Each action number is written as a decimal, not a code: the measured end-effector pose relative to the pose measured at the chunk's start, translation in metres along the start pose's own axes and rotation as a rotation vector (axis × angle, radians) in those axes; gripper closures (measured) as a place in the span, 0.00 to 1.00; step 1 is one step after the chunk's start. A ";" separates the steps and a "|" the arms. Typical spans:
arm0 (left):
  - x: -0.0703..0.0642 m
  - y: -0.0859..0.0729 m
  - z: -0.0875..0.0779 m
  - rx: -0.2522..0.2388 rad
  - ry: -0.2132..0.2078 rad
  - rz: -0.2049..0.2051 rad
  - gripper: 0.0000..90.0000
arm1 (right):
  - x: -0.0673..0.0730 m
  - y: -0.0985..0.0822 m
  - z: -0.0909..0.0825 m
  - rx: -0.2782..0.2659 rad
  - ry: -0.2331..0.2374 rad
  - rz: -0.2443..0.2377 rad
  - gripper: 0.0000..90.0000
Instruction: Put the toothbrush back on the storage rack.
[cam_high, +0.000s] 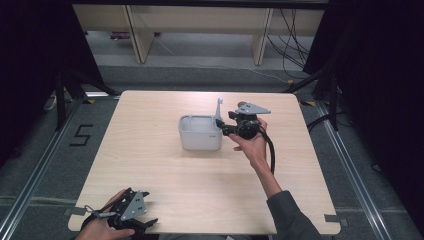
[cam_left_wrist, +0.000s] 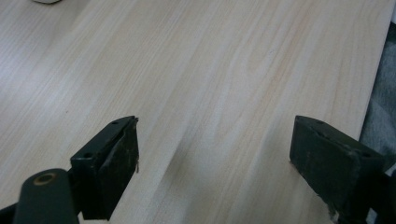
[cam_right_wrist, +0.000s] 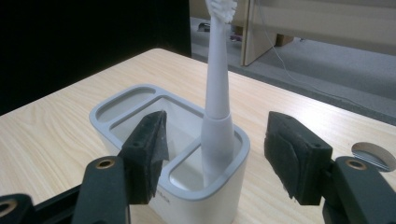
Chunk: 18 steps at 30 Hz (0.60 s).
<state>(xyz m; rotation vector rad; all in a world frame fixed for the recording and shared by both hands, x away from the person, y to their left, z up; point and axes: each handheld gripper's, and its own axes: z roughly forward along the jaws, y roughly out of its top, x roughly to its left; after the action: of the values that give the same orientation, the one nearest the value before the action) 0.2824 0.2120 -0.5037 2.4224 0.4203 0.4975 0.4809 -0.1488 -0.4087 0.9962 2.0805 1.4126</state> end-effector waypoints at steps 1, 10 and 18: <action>0.000 0.000 0.000 0.000 0.000 0.000 0.17 | 0.000 0.000 0.000 0.000 0.000 0.000 0.44; 0.000 0.000 0.000 0.001 0.000 0.002 0.17 | 0.005 -0.008 -0.009 -0.009 0.016 0.015 0.43; 0.000 0.000 0.000 0.000 0.000 -0.001 0.17 | 0.011 -0.010 -0.017 -0.015 0.043 0.020 0.40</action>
<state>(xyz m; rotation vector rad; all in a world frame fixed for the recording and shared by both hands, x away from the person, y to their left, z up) 0.2820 0.2119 -0.5036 2.4217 0.4216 0.4969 0.4589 -0.1525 -0.4109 0.9917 2.0934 1.4698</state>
